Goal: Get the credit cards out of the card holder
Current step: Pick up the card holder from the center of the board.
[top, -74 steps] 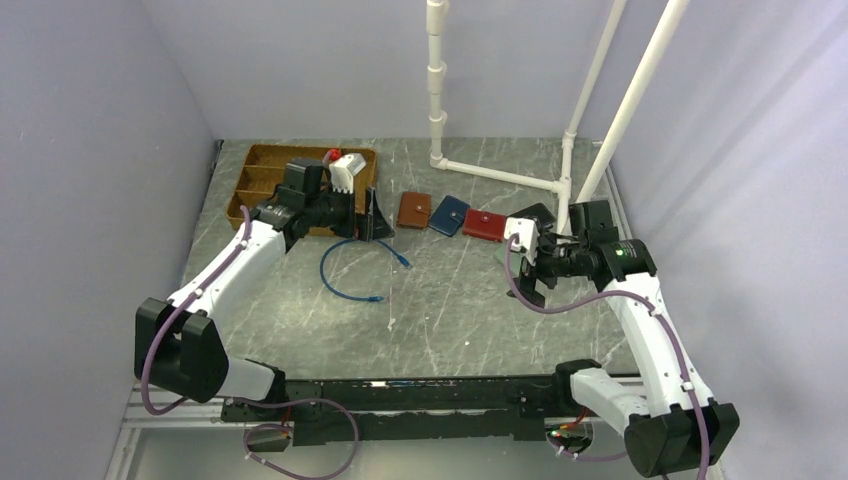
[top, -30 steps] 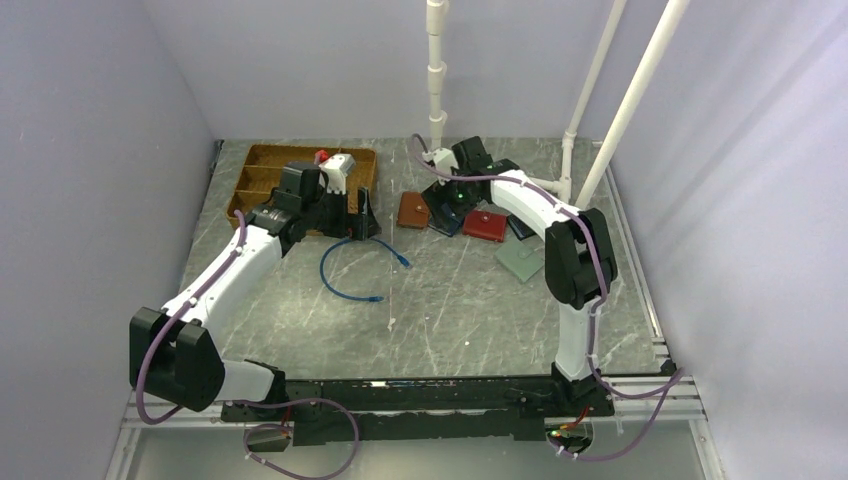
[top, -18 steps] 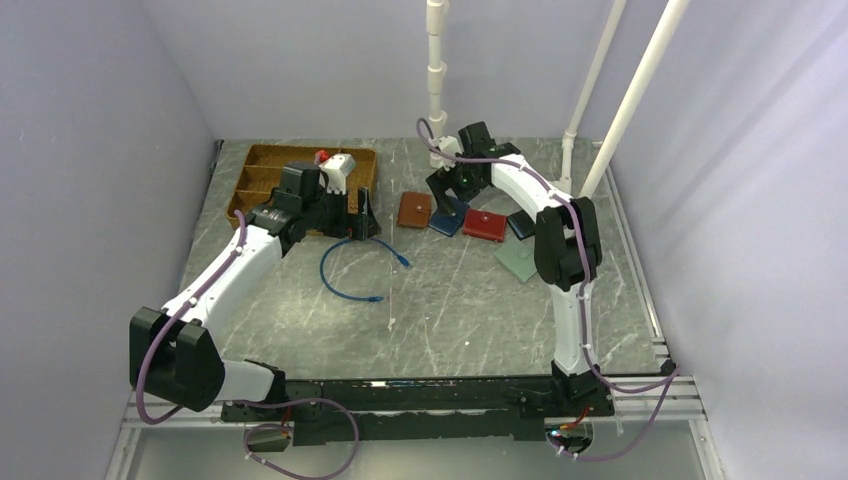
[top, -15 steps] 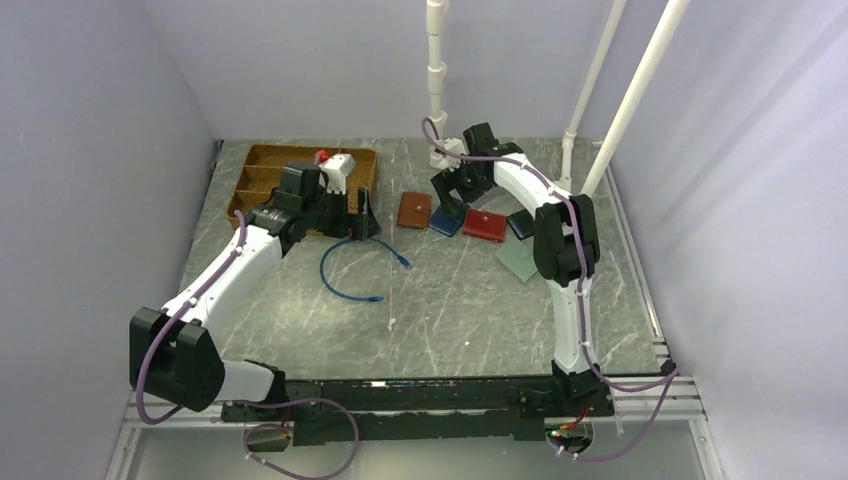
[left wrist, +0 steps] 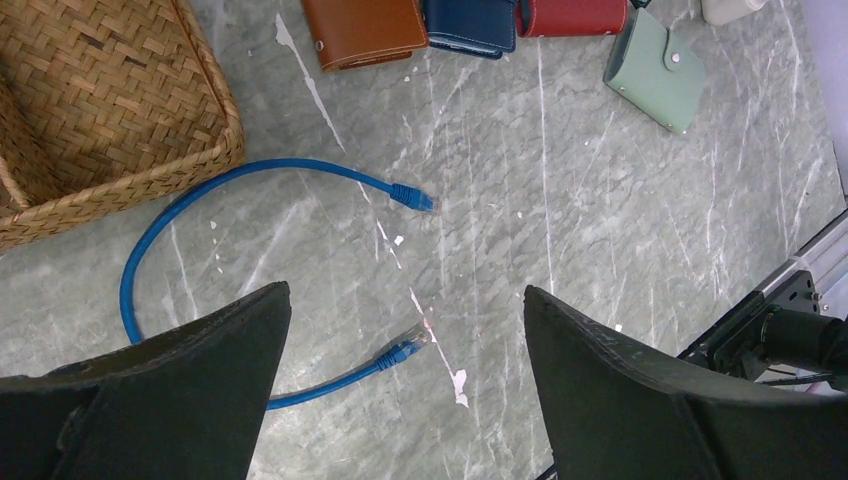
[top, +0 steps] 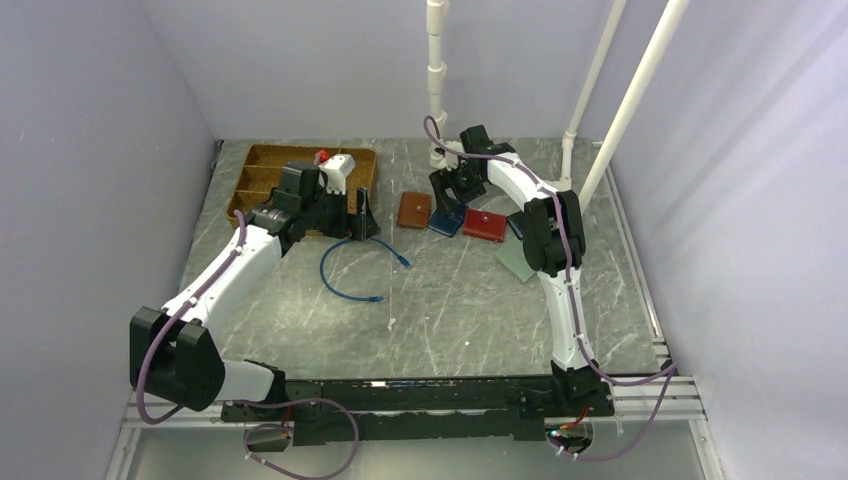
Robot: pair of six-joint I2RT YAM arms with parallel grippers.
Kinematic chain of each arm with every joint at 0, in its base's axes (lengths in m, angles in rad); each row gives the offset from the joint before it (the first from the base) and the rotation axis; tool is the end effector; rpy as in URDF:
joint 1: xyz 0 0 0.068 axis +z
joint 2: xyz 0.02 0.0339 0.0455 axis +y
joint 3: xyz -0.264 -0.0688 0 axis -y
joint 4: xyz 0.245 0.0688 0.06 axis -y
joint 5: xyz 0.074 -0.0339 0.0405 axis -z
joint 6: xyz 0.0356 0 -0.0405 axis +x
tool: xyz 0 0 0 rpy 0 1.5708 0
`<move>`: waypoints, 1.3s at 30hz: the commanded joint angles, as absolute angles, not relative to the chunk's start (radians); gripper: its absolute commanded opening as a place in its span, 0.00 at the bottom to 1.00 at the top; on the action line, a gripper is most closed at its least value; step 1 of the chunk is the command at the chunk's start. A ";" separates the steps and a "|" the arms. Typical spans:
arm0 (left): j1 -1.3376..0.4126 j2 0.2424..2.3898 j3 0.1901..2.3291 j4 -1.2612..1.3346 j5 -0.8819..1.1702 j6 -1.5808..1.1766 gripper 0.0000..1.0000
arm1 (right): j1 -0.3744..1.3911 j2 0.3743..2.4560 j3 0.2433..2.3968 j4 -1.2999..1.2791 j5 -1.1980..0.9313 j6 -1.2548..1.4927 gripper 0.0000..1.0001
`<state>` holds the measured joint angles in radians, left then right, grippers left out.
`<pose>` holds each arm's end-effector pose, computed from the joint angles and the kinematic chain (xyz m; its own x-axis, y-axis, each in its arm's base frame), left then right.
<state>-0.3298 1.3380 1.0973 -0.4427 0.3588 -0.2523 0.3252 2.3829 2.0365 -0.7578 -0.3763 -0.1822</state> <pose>0.2746 -0.1072 0.3025 -0.7185 -0.0011 -0.6955 0.3940 0.8235 -0.4083 0.4797 0.1755 0.1727 -0.7501 -0.4307 -0.5019 -0.5996 0.7631 0.2413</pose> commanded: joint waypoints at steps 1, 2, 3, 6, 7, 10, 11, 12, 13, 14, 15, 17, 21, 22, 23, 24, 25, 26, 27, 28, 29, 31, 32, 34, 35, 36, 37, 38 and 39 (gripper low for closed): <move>-0.323 1.339 1.131 -0.444 0.391 -0.239 0.91 | 0.318 2.396 2.065 -0.741 -0.420 -0.137 0.84; -0.322 1.339 1.132 -0.444 0.393 -0.239 0.91 | 0.318 2.396 2.053 -0.736 -0.427 -0.136 0.83; -0.321 1.339 1.132 -0.443 0.397 -0.239 0.90 | 0.318 2.395 2.042 -0.729 -0.428 -0.133 0.83; -0.320 1.339 1.132 -0.444 0.400 -0.239 0.89 | 0.318 2.404 2.040 -0.724 -0.416 -0.127 0.84; -0.319 1.339 1.131 -0.443 0.402 -0.239 0.88 | 0.318 2.410 2.045 -0.725 -0.414 -0.127 0.84; -0.319 1.338 1.134 -0.443 0.405 -0.238 0.88 | 0.319 2.414 2.038 -0.726 -0.433 -0.135 0.84; -0.319 1.338 1.133 -0.444 0.406 -0.238 0.88 | 0.321 2.414 2.034 -0.726 -0.438 -0.142 0.82; -0.318 1.337 1.133 -0.443 0.412 -0.238 0.87 | 0.323 2.413 2.029 -0.725 -0.442 -0.147 0.80; -0.317 1.335 1.133 -0.442 0.417 -0.238 0.86 | 0.326 2.412 2.023 -0.727 -0.447 -0.155 0.77; -0.317 1.334 1.134 -0.441 0.424 -0.237 0.86 | 0.327 2.405 2.012 -0.726 -0.455 -0.162 0.74; -0.318 1.332 1.135 -0.440 0.431 -0.236 0.86 | 0.330 2.394 1.996 -0.720 -0.466 -0.166 0.70; -0.318 1.327 1.133 -0.437 0.445 -0.234 0.85 | 0.338 2.366 1.958 -0.703 -0.476 -0.176 0.62; -0.318 1.323 1.136 -0.435 0.465 -0.230 0.85 | 0.360 2.287 1.864 -0.651 -0.478 -0.177 0.35; -0.318 1.321 1.135 -0.434 0.468 -0.229 0.84 | 0.366 2.260 1.834 -0.632 -0.477 -0.176 0.31; -0.318 1.319 1.135 -0.434 0.471 -0.230 0.84 | 0.374 2.235 1.805 -0.610 -0.479 -0.174 0.26; -0.318 1.315 1.135 -0.432 0.474 -0.230 0.84 | 0.379 2.206 1.773 -0.592 -0.483 -0.172 0.22; -0.317 1.311 1.134 -0.429 0.481 -0.229 0.83 | 0.388 2.176 1.741 -0.576 -0.488 -0.173 0.17; -0.317 1.307 1.132 -0.426 0.486 -0.229 0.83 | 0.398 2.146 1.711 -0.556 -0.499 -0.174 0.11; -0.316 1.302 1.131 -0.424 0.494 -0.229 0.83 | 0.403 2.112 1.676 -0.535 -0.505 -0.173 0.09; -0.316 1.298 1.129 -0.421 0.502 -0.230 0.83 | 0.410 2.081 1.643 -0.518 -0.517 -0.176 0.04; -0.316 1.290 1.125 -0.414 0.516 -0.231 0.83 | 0.419 2.046 1.610 -0.500 -0.531 -0.178 0.00; -0.316 1.278 1.115 -0.396 0.534 -0.232 0.83 | 0.426 1.977 1.540 -0.464 -0.558 -0.180 0.00; -0.316 1.271 1.110 -0.387 0.544 -0.234 0.83 | 0.426 1.939 1.501 -0.444 -0.570 -0.182 0.00; -0.316 1.257 1.097 -0.367 0.568 -0.235 0.84 | 0.425 1.863 1.428 -0.413 -0.606 -0.201 0.00; -0.316 1.250 1.089 -0.348 0.583 -0.237 0.84 | 0.425 1.820 1.389 -0.399 -0.626 -0.211 0.00; -0.316 1.243 1.078 -0.333 0.598 -0.243 0.85 | 0.425 1.771 1.340 -0.385 -0.655 -0.220 0.00; -0.316 1.237 1.068 -0.316 0.621 -0.251 0.85 | 0.425 1.732 1.308 -0.386 -0.689 -0.240 0.00; -0.316 1.230 1.056 -0.298 0.648 -0.265 0.85 | 0.425 1.691 1.273 -0.386 -0.720 -0.257 0.00; -0.316 1.223 1.042 -0.278 0.680 -0.285 0.85 | 0.424 1.652 1.237 -0.385 -0.752 -0.271 0.00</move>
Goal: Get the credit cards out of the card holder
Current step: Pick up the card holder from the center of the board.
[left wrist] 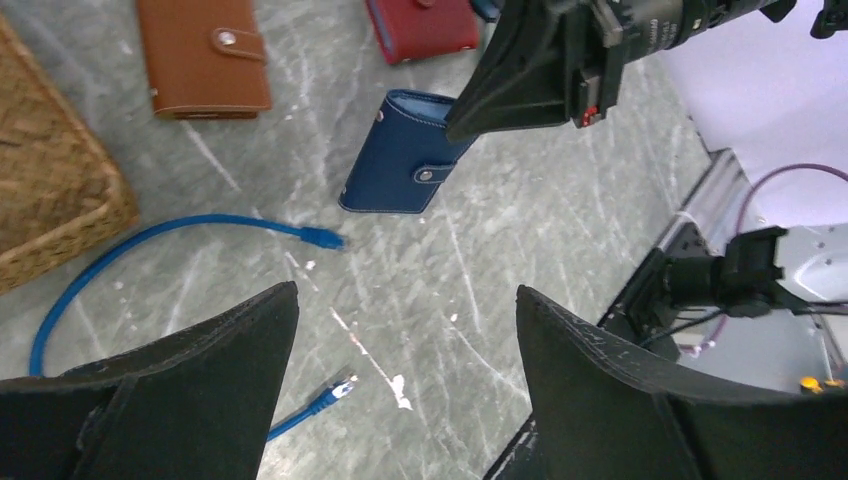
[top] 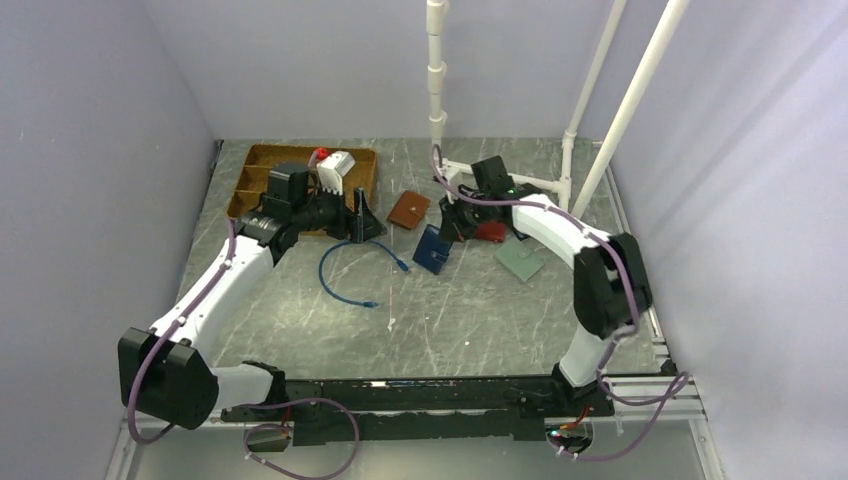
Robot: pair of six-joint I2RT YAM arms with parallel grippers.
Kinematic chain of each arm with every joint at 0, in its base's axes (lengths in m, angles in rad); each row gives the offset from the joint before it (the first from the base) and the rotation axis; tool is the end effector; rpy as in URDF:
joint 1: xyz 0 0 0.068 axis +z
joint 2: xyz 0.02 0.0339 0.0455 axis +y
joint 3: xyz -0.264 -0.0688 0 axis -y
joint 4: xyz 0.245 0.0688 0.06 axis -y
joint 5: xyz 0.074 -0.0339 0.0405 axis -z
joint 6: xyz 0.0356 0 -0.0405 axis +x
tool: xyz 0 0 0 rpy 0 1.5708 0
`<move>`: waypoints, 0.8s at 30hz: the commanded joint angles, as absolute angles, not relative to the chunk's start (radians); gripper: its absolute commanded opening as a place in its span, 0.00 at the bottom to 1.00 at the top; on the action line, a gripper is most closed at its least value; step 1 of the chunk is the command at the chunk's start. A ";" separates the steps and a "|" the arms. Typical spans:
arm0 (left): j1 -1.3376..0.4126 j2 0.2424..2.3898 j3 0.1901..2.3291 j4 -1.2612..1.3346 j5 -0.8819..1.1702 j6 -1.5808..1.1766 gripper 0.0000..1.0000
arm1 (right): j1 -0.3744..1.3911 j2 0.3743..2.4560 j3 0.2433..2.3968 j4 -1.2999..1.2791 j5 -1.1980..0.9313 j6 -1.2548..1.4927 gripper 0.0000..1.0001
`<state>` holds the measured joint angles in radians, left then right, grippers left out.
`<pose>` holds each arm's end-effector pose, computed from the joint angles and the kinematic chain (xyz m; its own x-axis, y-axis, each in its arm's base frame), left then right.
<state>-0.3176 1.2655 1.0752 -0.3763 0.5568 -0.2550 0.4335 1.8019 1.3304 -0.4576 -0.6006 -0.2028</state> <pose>0.2606 -0.1055 0.3219 -0.6672 -0.0061 -0.7449 0.5378 0.6880 -0.4873 0.3435 0.1812 0.2298 -0.5805 -0.4518 -0.6775 -0.7865 0.5264 0.3229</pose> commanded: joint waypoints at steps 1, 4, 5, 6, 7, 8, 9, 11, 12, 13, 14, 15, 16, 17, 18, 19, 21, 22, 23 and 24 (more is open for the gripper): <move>-0.316 1.214 1.022 -0.245 0.722 -0.318 0.85 | 0.425 1.610 1.199 -0.386 -0.786 -0.299 0.00; -0.320 1.165 0.922 -0.086 0.828 -0.440 0.86 | 0.422 1.489 1.096 -0.397 -0.881 -0.366 0.00; -0.324 1.134 0.876 -0.024 0.839 -0.484 0.92 | 0.419 1.452 1.066 -0.405 -0.909 -0.385 0.00; -0.332 1.111 0.833 0.054 0.834 -0.521 0.97 | 0.416 1.416 1.038 -0.404 -0.926 -0.387 0.00; -0.345 1.086 0.773 0.112 0.821 -0.549 0.99 | 0.414 1.389 1.018 -0.405 -0.942 -0.390 0.00; -0.358 1.062 0.734 0.178 0.810 -0.569 0.99 | 0.412 1.365 1.004 -0.411 -0.955 -0.396 0.00; -0.377 1.037 0.696 0.228 0.796 -0.586 0.99 | 0.410 1.349 0.997 -0.433 -0.964 -0.406 0.00; -0.412 0.993 0.626 0.331 0.767 -0.629 0.99 | 0.408 1.318 0.993 -0.466 -0.974 -0.429 0.00; -0.427 0.971 0.593 0.382 0.763 -0.652 0.99 | 0.408 1.304 0.989 -0.477 -0.978 -0.439 0.00; -0.435 0.951 0.567 0.418 0.760 -0.674 0.99 | 0.408 1.293 0.986 -0.486 -0.986 -0.448 0.00; -0.442 0.932 0.546 0.444 0.755 -0.693 0.99 | 0.408 1.281 0.983 -0.497 -0.996 -0.458 0.00; -0.444 0.912 0.527 0.456 0.747 -0.708 1.00 | 0.408 1.269 0.979 -0.503 -1.006 -0.466 0.00; -0.447 0.893 0.512 0.455 0.732 -0.718 1.00 | 0.408 1.255 0.972 -0.509 -1.011 -0.472 0.00; -0.448 0.877 0.497 0.453 0.717 -0.728 0.99 | 0.408 1.239 0.964 -0.514 -1.012 -0.478 0.00; -0.449 0.866 0.484 0.452 0.705 -0.738 0.99 | 0.408 1.225 0.956 -0.518 -1.010 -0.483 0.00; -0.449 0.859 0.474 0.457 0.699 -0.750 0.99 | 0.408 1.211 0.948 -0.526 -1.007 -0.490 0.00; -0.451 0.862 0.462 0.458 0.697 -0.771 0.99 | 0.408 1.190 0.931 -0.554 -1.003 -0.511 0.00; -0.451 0.871 0.465 0.449 0.699 -0.779 0.99 | 0.408 1.179 0.916 -0.563 -0.999 -0.517 0.00; -0.452 0.886 0.470 0.439 0.703 -0.785 1.00 | 0.407 1.168 0.900 -0.568 -0.997 -0.527 0.00; -0.454 0.901 0.479 0.425 0.706 -0.788 1.00 | 0.407 1.155 0.881 -0.567 -0.997 -0.531 0.00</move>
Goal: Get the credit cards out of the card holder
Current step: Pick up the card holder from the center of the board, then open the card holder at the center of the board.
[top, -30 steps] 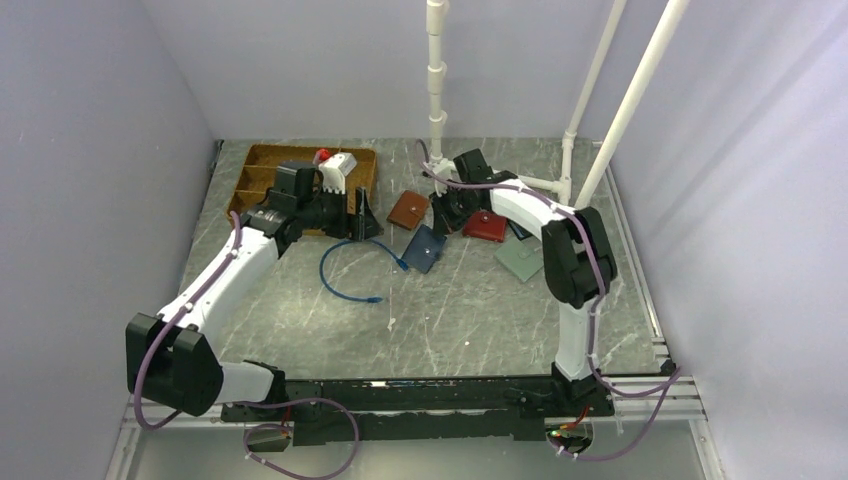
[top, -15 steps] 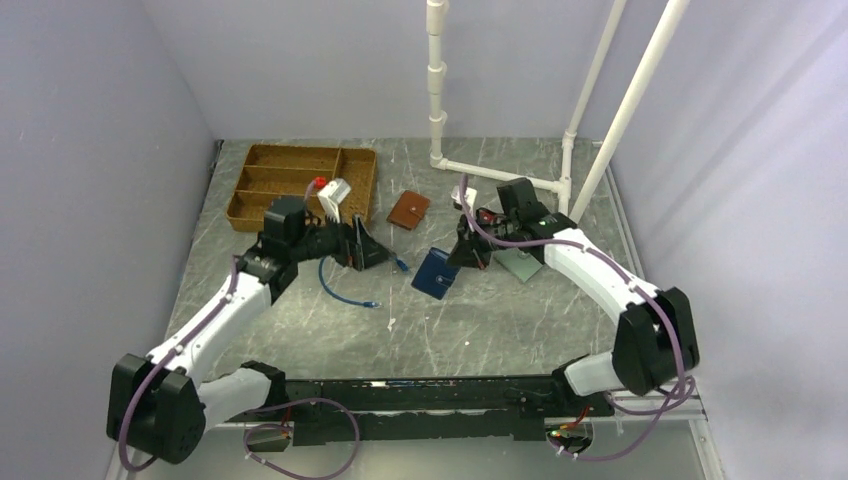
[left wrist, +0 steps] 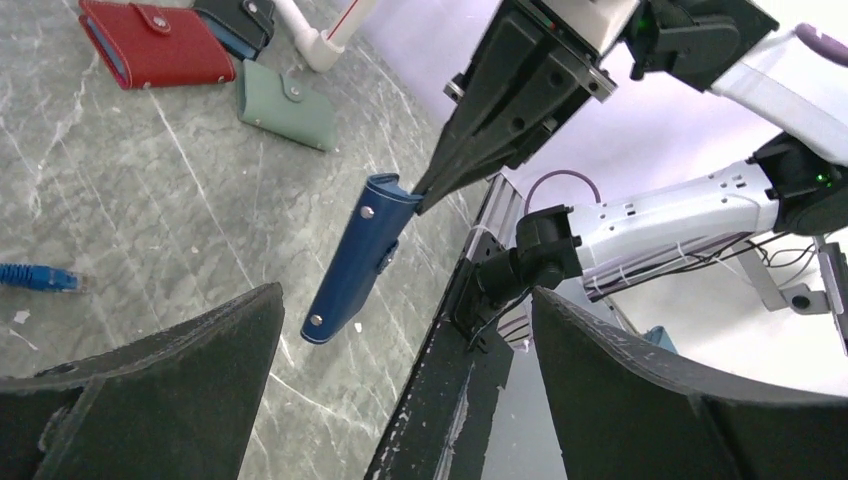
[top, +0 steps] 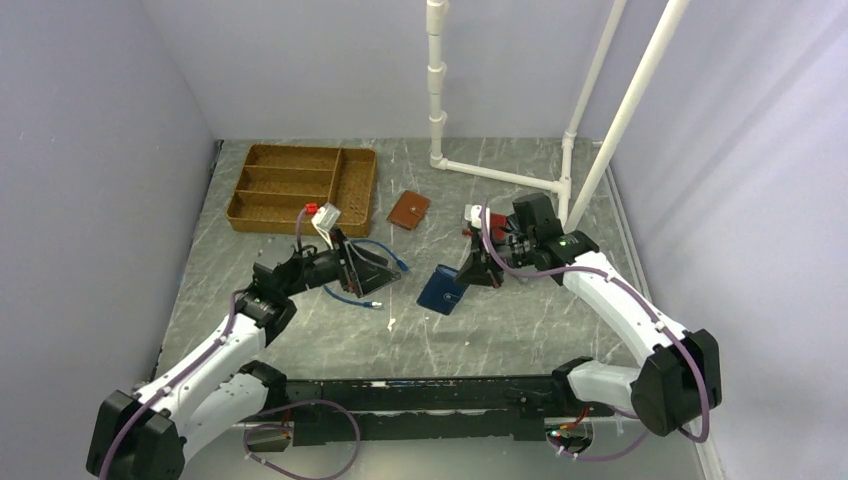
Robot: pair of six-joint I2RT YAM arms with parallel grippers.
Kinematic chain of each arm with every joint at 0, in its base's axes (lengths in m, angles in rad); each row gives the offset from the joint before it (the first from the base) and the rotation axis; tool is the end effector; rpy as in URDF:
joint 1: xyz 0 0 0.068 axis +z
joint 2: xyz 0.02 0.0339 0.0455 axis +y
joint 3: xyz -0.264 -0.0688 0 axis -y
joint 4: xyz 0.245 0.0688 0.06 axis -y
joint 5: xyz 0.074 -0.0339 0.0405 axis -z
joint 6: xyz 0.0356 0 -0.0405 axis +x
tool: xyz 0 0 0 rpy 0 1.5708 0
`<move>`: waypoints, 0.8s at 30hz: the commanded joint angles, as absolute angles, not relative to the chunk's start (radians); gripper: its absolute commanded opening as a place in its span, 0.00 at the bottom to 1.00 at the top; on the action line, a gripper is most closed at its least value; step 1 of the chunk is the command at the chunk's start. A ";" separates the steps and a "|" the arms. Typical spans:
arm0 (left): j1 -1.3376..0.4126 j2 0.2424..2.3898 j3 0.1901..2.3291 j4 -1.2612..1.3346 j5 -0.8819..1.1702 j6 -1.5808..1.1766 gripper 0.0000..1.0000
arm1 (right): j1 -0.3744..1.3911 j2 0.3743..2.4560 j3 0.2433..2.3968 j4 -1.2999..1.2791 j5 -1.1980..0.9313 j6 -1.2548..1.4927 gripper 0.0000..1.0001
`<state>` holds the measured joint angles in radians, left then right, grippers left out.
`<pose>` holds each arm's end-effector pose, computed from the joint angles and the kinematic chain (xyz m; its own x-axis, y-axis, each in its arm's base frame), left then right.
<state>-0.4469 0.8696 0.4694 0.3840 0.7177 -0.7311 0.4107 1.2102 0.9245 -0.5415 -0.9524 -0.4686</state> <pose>0.1698 -0.1073 0.2734 -0.6242 -0.2586 -0.7372 0.6741 0.2988 -0.6755 0.2111 0.1236 0.2794 -0.2692 -0.4028 -0.8748 -0.9625 0.1450 0.2293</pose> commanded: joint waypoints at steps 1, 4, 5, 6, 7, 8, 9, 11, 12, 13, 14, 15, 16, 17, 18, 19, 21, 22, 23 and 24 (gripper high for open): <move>-0.455 0.919 0.491 0.411 0.714 -0.787 0.99 | 0.407 1.140 0.863 -0.563 -0.996 -0.537 0.00; -0.466 0.961 0.528 0.384 0.732 -0.756 0.98 | 0.404 1.116 0.860 -0.567 -1.005 -0.554 0.00; -0.471 0.965 0.538 0.374 0.728 -0.735 0.98 | 0.403 1.123 0.866 -0.572 -1.014 -0.560 0.00; -0.480 0.967 0.544 0.374 0.720 -0.704 0.98 | 0.403 1.132 0.868 -0.574 -1.023 -0.565 0.00; -0.488 0.971 0.546 0.376 0.712 -0.668 0.98 | 0.403 1.142 0.867 -0.574 -1.029 -0.570 0.00; -0.497 0.978 0.546 0.383 0.707 -0.636 0.99 | 0.404 1.160 0.869 -0.578 -1.033 -0.580 0.00; -0.504 0.989 0.543 0.396 0.703 -0.608 0.99 | 0.407 1.176 0.874 -0.586 -1.035 -0.589 0.00; -0.514 1.018 0.520 0.453 0.701 -0.573 0.99 | 0.417 1.214 0.895 -0.609 -1.038 -0.605 0.00; -0.520 1.033 0.503 0.493 0.698 -0.566 0.99 | 0.425 1.229 0.904 -0.618 -1.036 -0.609 0.00; -0.532 1.047 0.481 0.544 0.691 -0.563 0.99 | 0.440 1.243 0.911 -0.623 -1.029 -0.612 0.00; -0.542 1.059 0.459 0.595 0.685 -0.557 0.99 | 0.455 1.255 0.917 -0.629 -1.022 -0.616 0.00; -0.554 1.070 0.436 0.642 0.666 -0.552 0.99 | 0.471 1.266 0.924 -0.638 -1.008 -0.623 0.00; -0.567 1.079 0.414 0.680 0.643 -0.547 0.99 | 0.487 1.273 0.931 -0.647 -0.993 -0.631 0.00; -0.583 1.088 0.399 0.709 0.629 -0.540 0.99 | 0.497 1.278 0.936 -0.653 -0.983 -0.638 0.00; -0.593 1.097 0.389 0.725 0.617 -0.534 0.99 | 0.506 1.279 0.940 -0.658 -0.978 -0.642 0.00; -0.599 1.105 0.391 0.725 0.611 -0.530 0.99 | 0.508 1.278 0.940 -0.661 -0.978 -0.647 0.00; -0.609 1.121 0.400 0.717 0.611 -0.527 0.99 | 0.509 1.275 0.939 -0.662 -0.980 -0.654 0.00; -0.611 1.126 0.402 0.718 0.610 -0.528 0.99 | 0.509 1.275 0.939 -0.663 -0.982 -0.657 0.00; -0.614 1.131 0.403 0.723 0.614 -0.531 0.99 | 0.509 1.278 0.939 -0.665 -0.983 -0.658 0.00; -0.616 1.134 0.403 0.732 0.615 -0.534 0.99 | 0.509 1.282 0.942 -0.668 -0.984 -0.661 0.00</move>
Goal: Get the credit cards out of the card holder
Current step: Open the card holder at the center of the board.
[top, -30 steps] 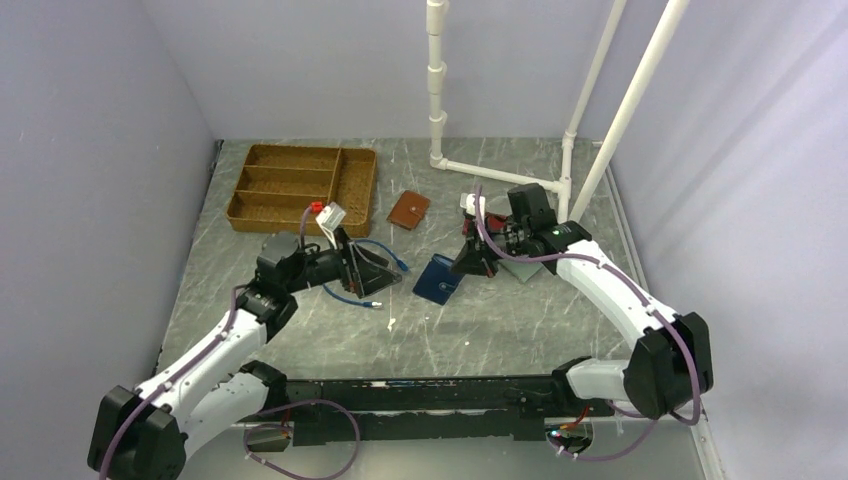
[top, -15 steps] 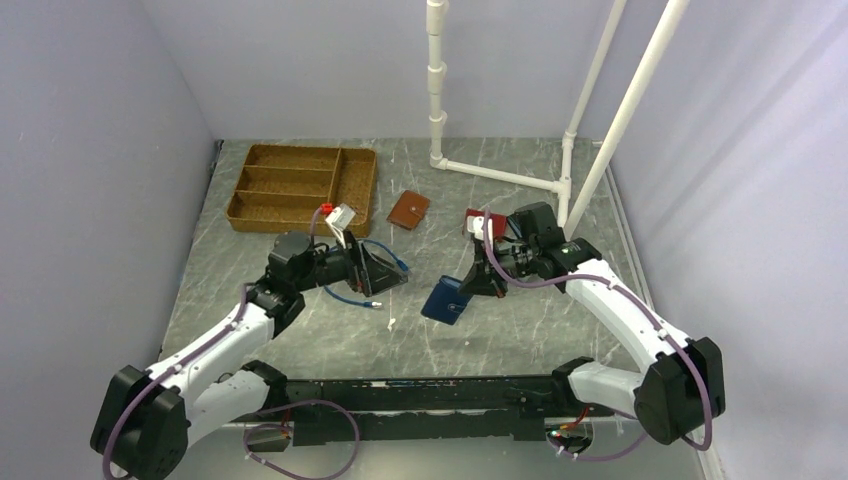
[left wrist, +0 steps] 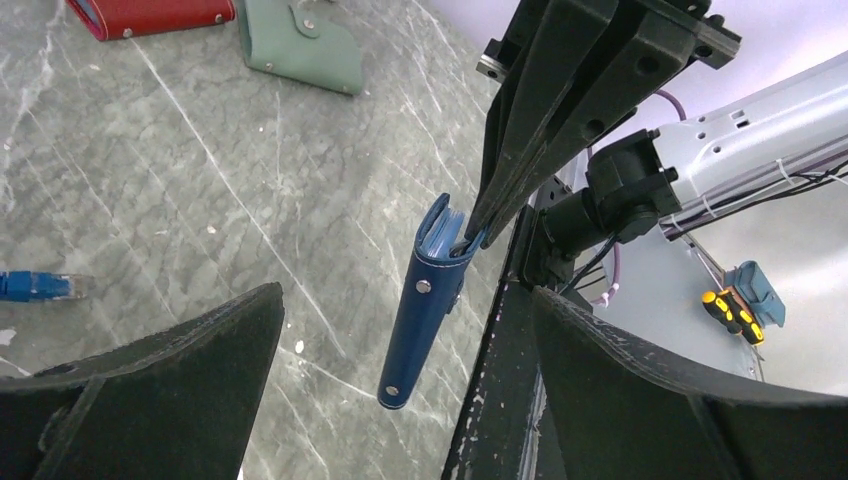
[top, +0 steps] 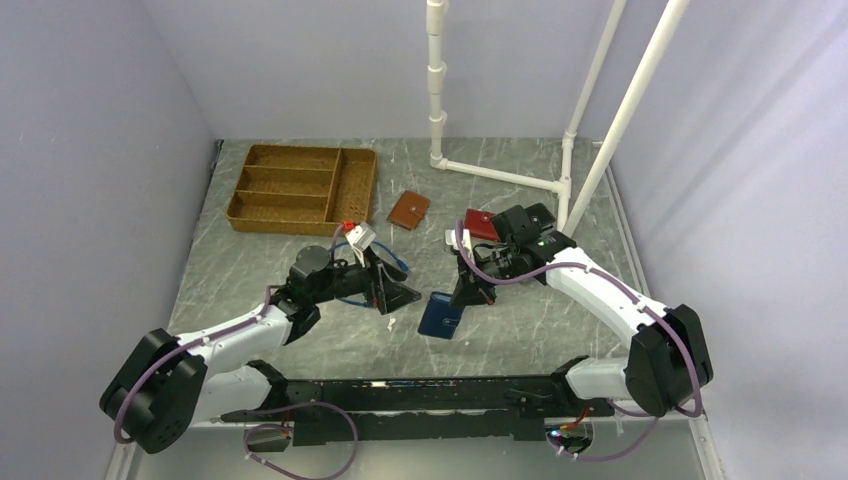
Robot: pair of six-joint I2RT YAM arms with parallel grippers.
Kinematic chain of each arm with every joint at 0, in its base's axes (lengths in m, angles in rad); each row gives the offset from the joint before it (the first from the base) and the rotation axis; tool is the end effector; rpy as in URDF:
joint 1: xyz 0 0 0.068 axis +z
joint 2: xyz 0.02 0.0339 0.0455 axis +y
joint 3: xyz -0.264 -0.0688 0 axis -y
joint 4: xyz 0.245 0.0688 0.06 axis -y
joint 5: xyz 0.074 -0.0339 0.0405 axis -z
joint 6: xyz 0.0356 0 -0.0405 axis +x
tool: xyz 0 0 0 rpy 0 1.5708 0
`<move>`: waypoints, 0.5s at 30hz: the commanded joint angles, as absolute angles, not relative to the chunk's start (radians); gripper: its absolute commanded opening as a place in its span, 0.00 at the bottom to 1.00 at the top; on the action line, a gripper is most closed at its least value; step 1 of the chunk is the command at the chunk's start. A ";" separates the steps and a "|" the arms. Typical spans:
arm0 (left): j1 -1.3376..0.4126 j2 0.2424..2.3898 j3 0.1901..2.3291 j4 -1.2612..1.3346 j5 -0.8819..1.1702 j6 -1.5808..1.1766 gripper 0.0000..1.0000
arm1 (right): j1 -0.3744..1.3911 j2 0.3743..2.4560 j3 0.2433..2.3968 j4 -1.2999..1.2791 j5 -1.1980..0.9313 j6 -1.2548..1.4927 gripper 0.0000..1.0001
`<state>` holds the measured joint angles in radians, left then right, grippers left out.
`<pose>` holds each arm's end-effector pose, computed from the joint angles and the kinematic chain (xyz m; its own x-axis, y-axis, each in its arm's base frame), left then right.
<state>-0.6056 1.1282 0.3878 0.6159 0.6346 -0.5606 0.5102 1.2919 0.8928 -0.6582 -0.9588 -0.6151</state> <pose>0.1772 -0.1484 0.2183 -0.5874 -0.1141 -0.8012 0.7436 0.3147 -0.5899 0.1976 0.1440 0.2451 -0.2564 -0.5234 -0.8126 -0.9543 0.0036 0.2988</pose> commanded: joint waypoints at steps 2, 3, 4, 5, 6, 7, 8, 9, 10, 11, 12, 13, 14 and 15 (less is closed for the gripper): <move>-0.622 1.142 0.399 0.749 0.623 -0.538 0.99 | 0.509 1.287 0.949 -0.676 -0.988 -0.667 0.00; -0.626 1.149 0.397 0.763 0.624 -0.540 0.99 | 0.509 1.288 0.951 -0.678 -0.990 -0.668 0.00; -0.631 1.156 0.393 0.774 0.625 -0.540 0.99 | 0.509 1.288 0.951 -0.679 -0.991 -0.670 0.00; -0.637 1.166 0.389 0.789 0.628 -0.540 0.99 | 0.509 1.287 0.952 -0.680 -0.993 -0.672 0.00; -0.644 1.177 0.386 0.806 0.633 -0.539 0.99 | 0.509 1.287 0.951 -0.681 -0.995 -0.672 0.00; -0.651 1.187 0.381 0.825 0.639 -0.537 0.99 | 0.509 1.286 0.952 -0.682 -0.999 -0.675 0.00; -0.658 1.198 0.378 0.845 0.642 -0.537 0.99 | 0.509 1.287 0.953 -0.685 -1.001 -0.677 0.00; -0.668 1.207 0.374 0.861 0.642 -0.534 0.99 | 0.509 1.288 0.954 -0.686 -1.006 -0.678 0.00; -0.679 1.218 0.371 0.874 0.640 -0.527 0.99 | 0.509 1.288 0.954 -0.688 -1.009 -0.680 0.00; -0.692 1.228 0.371 0.880 0.635 -0.514 0.99 | 0.509 1.286 0.954 -0.689 -1.011 -0.682 0.00; -0.704 1.238 0.371 0.879 0.627 -0.500 0.99 | 0.509 1.284 0.953 -0.689 -1.013 -0.683 0.00; -0.719 1.250 0.376 0.872 0.617 -0.486 0.99 | 0.509 1.283 0.953 -0.690 -1.015 -0.684 0.00; -0.726 1.262 0.381 0.861 0.611 -0.476 0.97 | 0.509 1.282 0.953 -0.690 -1.017 -0.685 0.00; -0.732 1.275 0.387 0.848 0.609 -0.464 0.96 | 0.509 1.283 0.953 -0.691 -1.020 -0.686 0.00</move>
<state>-0.7017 1.2423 0.3794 0.7986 0.6270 -0.5308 0.5102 1.2922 0.9047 -0.6960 -0.9615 -0.6525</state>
